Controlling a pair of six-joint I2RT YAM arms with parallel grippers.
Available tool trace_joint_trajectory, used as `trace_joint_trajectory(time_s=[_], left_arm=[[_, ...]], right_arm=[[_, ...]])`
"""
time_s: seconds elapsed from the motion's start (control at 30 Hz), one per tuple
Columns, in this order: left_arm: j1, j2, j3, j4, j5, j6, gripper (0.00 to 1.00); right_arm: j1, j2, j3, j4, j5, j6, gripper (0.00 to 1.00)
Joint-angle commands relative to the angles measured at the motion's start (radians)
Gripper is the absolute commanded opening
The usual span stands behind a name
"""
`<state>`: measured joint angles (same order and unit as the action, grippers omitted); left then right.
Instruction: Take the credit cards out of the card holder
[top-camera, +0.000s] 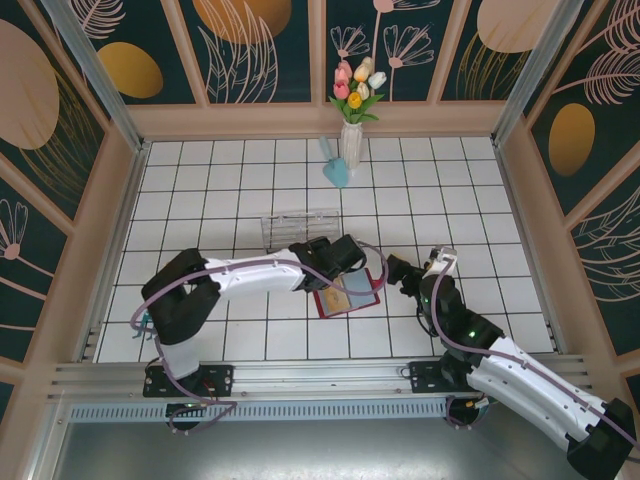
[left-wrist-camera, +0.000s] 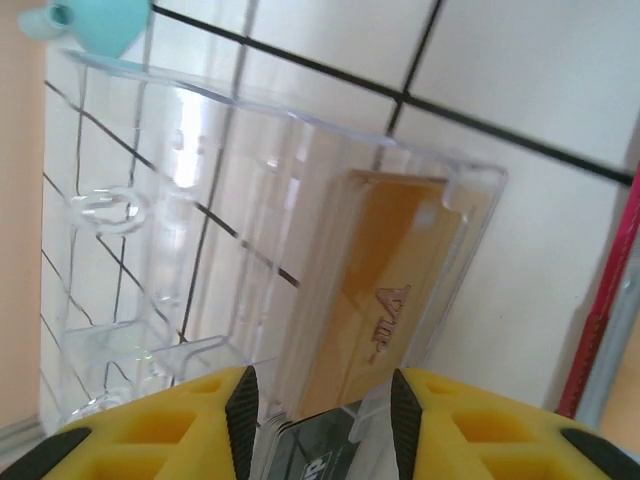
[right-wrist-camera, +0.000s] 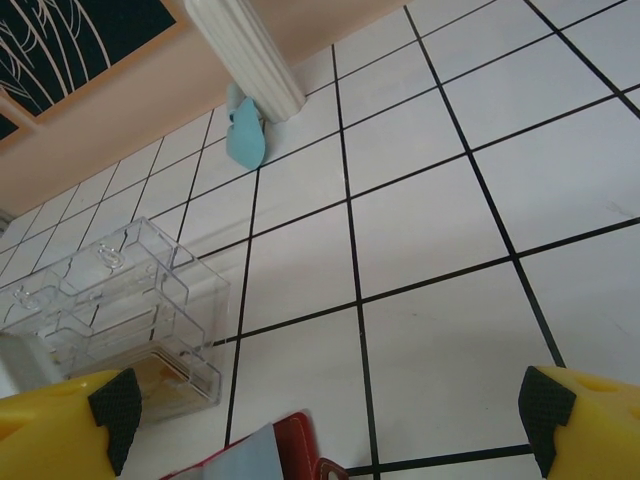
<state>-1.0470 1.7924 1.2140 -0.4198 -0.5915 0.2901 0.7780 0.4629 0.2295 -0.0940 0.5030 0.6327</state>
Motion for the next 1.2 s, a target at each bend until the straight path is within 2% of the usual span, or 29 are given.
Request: trace_joint_trajectory(time_s=[0.0, 0.17, 0.4, 0.43, 0.53, 0.63, 0.73, 0.9, 1.17], left_arm=[[0.003, -0.129, 0.038, -0.03, 0.094, -0.211, 0.46], [0.003, -0.306, -0.038, 0.048, 0.201, -0.511, 0.46], [0.004, -0.563, -0.376, 0.354, 0.332, -0.975, 0.5], [0.003, -0.58, -0.411, 0.384, 0.343, -1.011, 0.49], [0.002, -0.595, -0.508, 0.447, 0.375, -1.155, 0.37], [0.003, -0.552, -0.553, 0.492, 0.43, -1.237, 0.27], [-0.002, -0.506, -0.591, 0.566, 0.474, -1.29, 0.21], [-0.011, -0.436, -0.63, 0.627, 0.507, -1.336, 0.16], [-0.019, -0.338, -0.641, 0.624, 0.522, -1.349, 0.15]], right_arm=[[-0.006, -0.003, 0.002, 0.039, -0.066, -0.027, 0.99], [-0.005, 0.072, 0.03, 0.077, -0.201, -0.069, 0.91], [0.001, 0.345, 0.12, 0.117, -0.398, -0.122, 0.59], [0.003, 0.379, 0.128, 0.124, -0.426, -0.126, 0.57], [0.005, 0.472, 0.154, 0.146, -0.529, -0.134, 0.49], [0.003, 0.559, 0.185, 0.146, -0.605, -0.13, 0.43], [0.001, 0.645, 0.222, 0.147, -0.683, -0.123, 0.37], [-0.016, 0.773, 0.266, 0.149, -0.773, -0.105, 0.31], [-0.092, 0.889, 0.269, 0.184, -0.909, -0.09, 0.29]])
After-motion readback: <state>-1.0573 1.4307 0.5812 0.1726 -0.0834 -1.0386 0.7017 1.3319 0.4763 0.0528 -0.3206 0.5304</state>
